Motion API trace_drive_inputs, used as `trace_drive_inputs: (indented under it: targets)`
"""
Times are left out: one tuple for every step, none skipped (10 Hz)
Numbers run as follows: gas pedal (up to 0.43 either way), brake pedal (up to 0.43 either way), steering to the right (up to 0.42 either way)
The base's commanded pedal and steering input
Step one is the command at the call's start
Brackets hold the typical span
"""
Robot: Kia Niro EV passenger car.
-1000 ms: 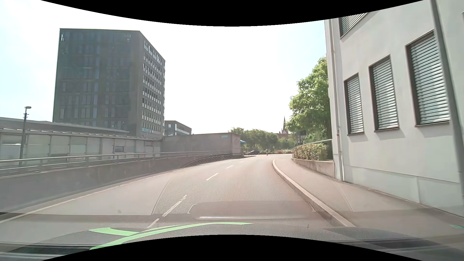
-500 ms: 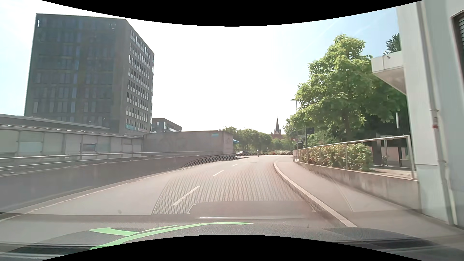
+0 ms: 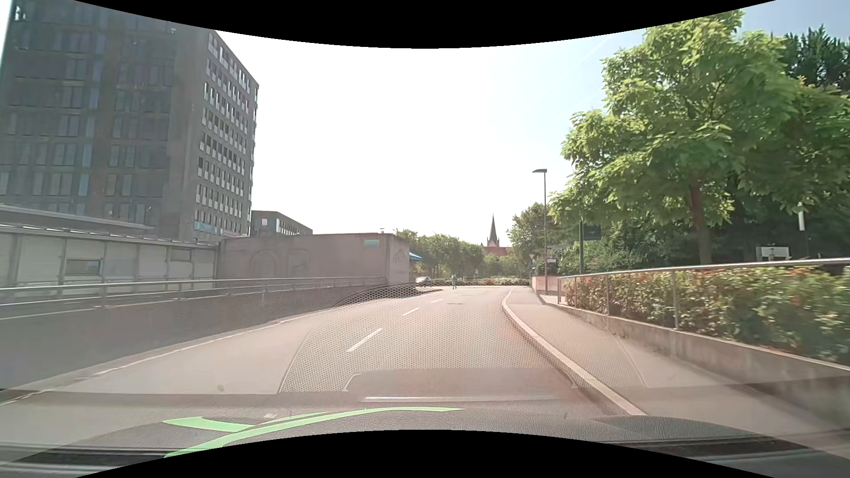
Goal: Follow the waypoints while adhering to traffic rules and regulations
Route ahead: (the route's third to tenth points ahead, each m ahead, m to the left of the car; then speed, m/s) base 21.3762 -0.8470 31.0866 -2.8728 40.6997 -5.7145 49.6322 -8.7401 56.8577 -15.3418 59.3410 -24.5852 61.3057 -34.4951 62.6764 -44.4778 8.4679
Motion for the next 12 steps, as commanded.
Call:
trace_drive_inputs:
  targets:
    - [0.067, 0.000, 0.043]
    - [0.067, 0.000, 0.045]
    - [0.067, 0.000, 0.046]
    - [0.067, 0.000, 0.048]
    - [0.067, 0.000, 0.048]
    - [0.067, 0.000, 0.048]
    - [0.067, 0.000, 0.048]
    - [0.067, 0.000, 0.048]
    - [0.067, 0.000, 0.048]
    - [0.067, 0.000, 0.048]
    - [0.067, 0.000, 0.048]
    - [0.067, 0.000, 0.048]
